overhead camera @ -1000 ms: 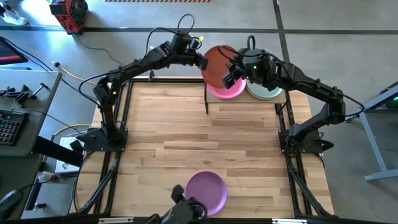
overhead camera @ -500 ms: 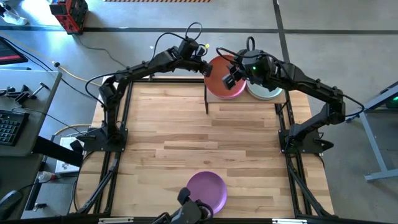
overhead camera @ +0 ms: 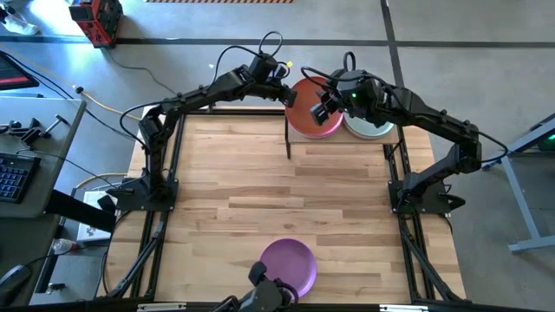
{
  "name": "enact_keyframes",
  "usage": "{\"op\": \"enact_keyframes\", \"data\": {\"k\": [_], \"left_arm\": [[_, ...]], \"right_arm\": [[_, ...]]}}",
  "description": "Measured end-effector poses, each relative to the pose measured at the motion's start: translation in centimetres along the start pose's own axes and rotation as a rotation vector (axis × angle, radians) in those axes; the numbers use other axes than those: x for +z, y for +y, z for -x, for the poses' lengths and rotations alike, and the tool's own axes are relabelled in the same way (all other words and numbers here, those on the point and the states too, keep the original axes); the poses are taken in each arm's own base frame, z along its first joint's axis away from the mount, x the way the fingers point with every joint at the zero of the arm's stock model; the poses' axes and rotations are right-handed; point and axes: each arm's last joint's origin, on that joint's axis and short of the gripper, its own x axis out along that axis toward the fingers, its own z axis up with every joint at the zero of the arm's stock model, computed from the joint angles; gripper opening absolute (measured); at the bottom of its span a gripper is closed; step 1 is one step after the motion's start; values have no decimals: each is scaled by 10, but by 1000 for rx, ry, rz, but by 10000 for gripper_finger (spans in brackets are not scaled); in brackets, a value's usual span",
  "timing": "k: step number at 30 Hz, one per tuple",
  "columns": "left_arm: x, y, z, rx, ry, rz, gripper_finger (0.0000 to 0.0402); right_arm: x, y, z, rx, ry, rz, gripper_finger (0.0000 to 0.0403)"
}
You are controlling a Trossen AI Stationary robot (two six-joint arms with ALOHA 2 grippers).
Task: Place and stack plates onto a shelf
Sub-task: Stack the orange plate on top of the pink plate on the shelf, then stack the purple plate on top of the orange plate on the shelf
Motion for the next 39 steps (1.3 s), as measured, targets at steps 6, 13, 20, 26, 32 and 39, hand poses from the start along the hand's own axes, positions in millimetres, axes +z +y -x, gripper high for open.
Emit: {"op": "enact_keyframes", "data": {"k": [6, 13, 20, 26, 32, 39], "left_arm": [[0, 0, 0, 0, 0, 0, 14], [0, 0, 0, 0, 0, -1, 39], [0, 0, 0, 0, -1, -1, 58], [-1, -2, -2, -11, -5, 15, 66], [-2, -4, -3, -18, 2, 13, 68], [-2, 3, 3, -186, 106, 47, 67]], "right_arm": [[0, 0, 0, -1, 0, -1, 83], [0, 0, 0, -1, 0, -1, 83], [0, 0, 0, -2, 0, 5, 83], [0, 0, 0, -2, 1, 4, 83], [-1, 0, 0, -5, 14, 11, 83], [-14, 1, 1, 103, 162, -68, 83]]}}
